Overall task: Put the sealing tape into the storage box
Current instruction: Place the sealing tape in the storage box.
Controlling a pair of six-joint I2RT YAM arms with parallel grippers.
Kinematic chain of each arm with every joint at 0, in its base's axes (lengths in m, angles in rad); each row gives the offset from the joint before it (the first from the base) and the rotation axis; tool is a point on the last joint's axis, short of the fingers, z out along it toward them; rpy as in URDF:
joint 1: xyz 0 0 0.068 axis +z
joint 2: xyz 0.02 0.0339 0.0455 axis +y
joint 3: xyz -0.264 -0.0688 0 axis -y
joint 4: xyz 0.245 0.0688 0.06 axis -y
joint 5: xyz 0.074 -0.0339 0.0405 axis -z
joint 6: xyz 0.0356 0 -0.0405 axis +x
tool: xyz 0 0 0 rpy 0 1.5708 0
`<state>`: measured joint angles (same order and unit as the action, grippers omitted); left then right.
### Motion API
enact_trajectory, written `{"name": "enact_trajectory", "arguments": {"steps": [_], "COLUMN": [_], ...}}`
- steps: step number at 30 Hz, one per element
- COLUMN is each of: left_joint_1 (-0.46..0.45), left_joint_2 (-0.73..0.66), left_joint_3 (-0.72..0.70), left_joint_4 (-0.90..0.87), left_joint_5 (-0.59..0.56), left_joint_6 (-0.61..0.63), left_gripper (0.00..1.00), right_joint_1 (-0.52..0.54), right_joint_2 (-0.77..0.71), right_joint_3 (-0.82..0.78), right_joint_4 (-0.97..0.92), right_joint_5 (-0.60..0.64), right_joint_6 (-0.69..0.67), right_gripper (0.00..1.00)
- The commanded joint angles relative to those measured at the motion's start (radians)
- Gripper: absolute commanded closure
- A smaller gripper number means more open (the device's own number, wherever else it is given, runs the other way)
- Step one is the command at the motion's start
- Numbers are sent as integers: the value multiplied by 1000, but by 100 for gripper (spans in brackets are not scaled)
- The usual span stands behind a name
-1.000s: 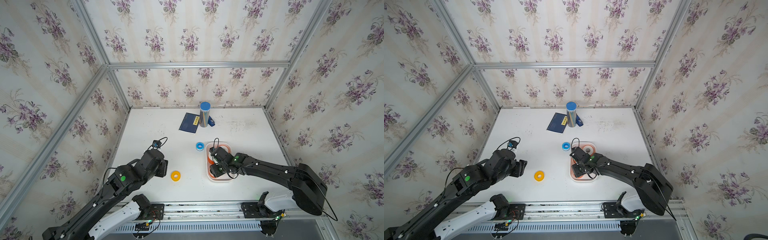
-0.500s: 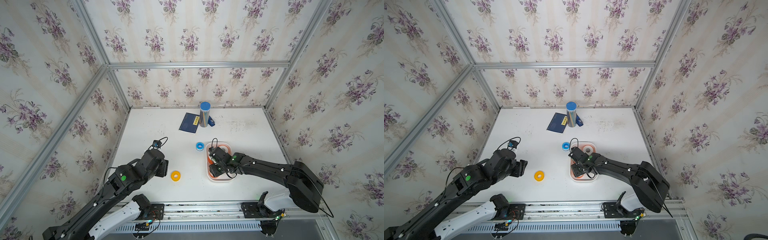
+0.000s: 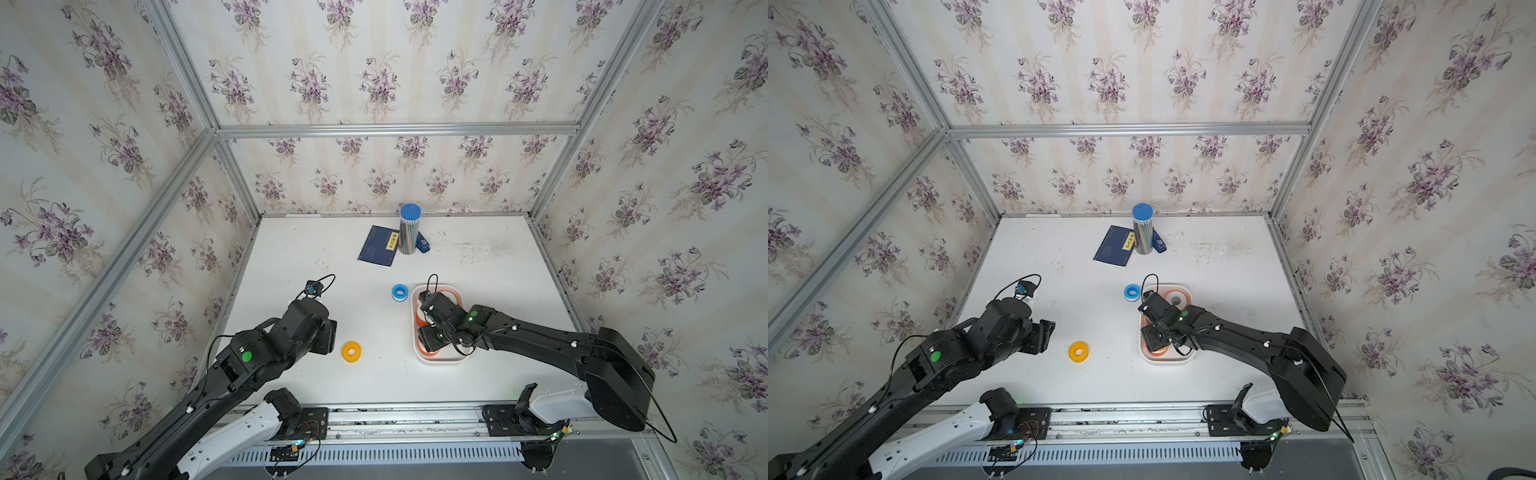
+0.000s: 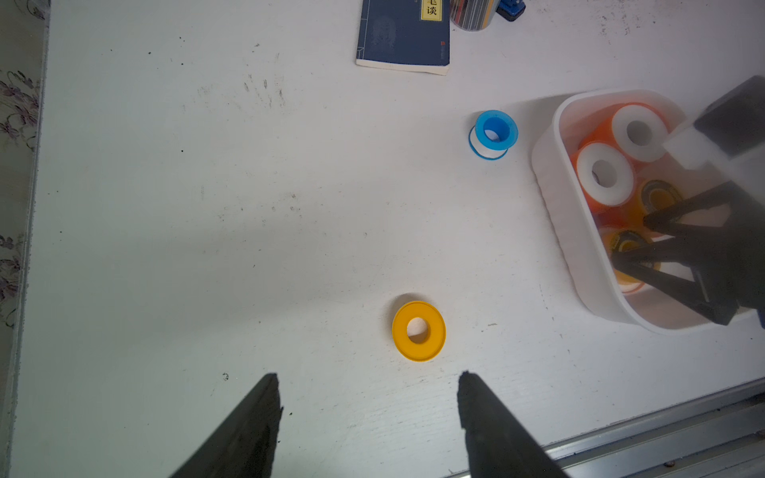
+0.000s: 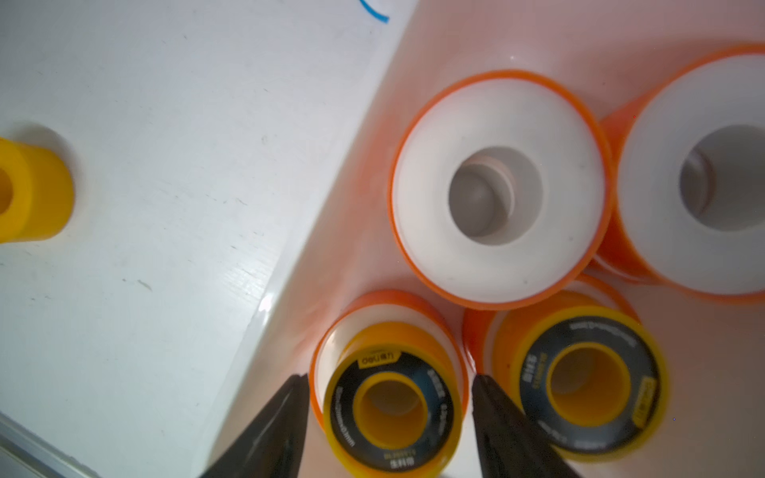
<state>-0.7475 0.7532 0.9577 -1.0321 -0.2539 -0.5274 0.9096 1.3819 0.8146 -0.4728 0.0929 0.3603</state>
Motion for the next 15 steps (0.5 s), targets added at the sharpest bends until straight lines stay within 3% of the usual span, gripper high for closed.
{"name": "enact_trajectory", "arguments": {"steps": [1, 11, 15], "left_joint_1": [0, 1, 1], "left_joint_2": [5, 50, 96], "left_joint_3": [-2, -3, -42], "left_joint_4": [5, 13, 44], "left_joint_5": [0, 51, 96], "left_joint_6": [4, -21, -57], "left_gripper": [32, 30, 26], "right_joint_1": [0, -3, -10], "right_joint_2": [-58, -372, -490], "right_joint_3": [-8, -211, -302], "right_joint_4": [22, 265, 307], "right_joint_5": [51, 349, 467], "right_joint_6": [18, 92, 146], "right_gripper": [33, 32, 24]}}
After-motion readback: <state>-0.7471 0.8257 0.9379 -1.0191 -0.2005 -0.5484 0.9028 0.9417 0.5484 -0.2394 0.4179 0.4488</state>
